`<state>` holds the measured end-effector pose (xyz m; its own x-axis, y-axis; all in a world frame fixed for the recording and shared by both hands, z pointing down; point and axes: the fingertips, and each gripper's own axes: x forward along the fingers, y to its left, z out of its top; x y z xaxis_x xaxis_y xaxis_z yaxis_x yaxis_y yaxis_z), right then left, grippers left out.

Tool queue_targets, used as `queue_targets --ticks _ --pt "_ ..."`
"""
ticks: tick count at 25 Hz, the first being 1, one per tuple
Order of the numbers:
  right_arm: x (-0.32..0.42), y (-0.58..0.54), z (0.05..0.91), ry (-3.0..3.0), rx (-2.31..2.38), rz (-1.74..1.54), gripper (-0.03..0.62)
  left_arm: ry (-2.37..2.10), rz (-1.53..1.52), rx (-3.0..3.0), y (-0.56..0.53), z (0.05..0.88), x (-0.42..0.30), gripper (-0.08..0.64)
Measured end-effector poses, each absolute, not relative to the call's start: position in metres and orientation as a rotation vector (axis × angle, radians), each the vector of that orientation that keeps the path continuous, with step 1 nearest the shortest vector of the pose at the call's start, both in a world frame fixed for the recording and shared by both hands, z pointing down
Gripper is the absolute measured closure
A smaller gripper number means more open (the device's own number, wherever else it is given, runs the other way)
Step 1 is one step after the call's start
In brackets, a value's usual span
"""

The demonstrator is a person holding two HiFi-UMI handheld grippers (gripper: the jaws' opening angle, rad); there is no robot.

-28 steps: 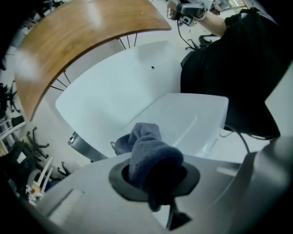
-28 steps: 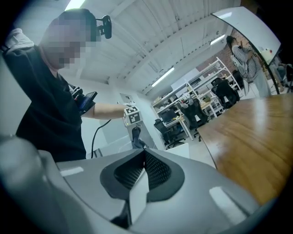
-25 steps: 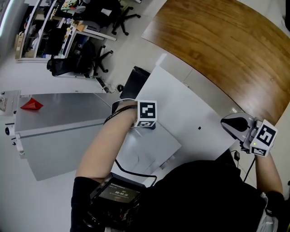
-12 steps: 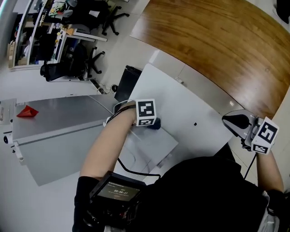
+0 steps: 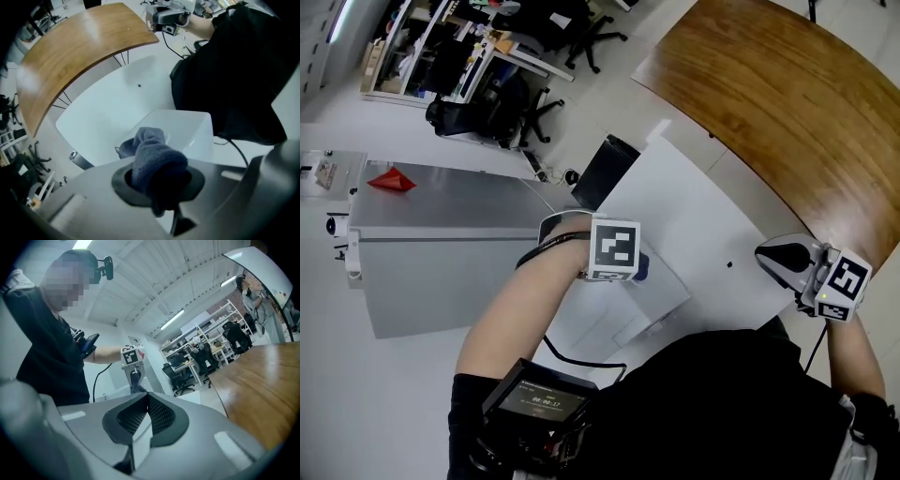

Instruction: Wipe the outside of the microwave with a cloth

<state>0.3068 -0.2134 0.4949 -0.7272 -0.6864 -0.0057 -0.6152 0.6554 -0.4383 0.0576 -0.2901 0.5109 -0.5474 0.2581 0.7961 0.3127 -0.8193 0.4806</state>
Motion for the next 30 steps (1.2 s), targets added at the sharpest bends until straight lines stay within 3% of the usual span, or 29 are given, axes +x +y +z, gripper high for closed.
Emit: queue_targets --ticks 9,14,20,24,30 --pt "0.349 -0.164 0.546 2.582 -1.266 -0.793 0.586 -1.115 -2.738 -1.24 -0.279 0.651 0.053 0.505" --pt "0.36 -0.14 0.554 2.532 -1.333 -0.837 0.586 -1.16 -2.738 -1.15 -0.271 0.678 0.052 0.505" --pt "0.339 -0.158 0.526 2.582 -1.242 -0.758 0.586 -1.181 -2.534 -1.48 -0.247 0.566 0.1 0.503" --pt "0.316 -0.181 0.505 2.642 -1.129 -0.676 0.586 -1.128 -2.505 -1.426 -0.244 0.49 0.086 0.503" --pt "0.305 -0.196 0.501 2.676 -1.078 -0.645 0.586 -1.135 -2.579 -1.338 -0.236 0.516 0.067 0.503"
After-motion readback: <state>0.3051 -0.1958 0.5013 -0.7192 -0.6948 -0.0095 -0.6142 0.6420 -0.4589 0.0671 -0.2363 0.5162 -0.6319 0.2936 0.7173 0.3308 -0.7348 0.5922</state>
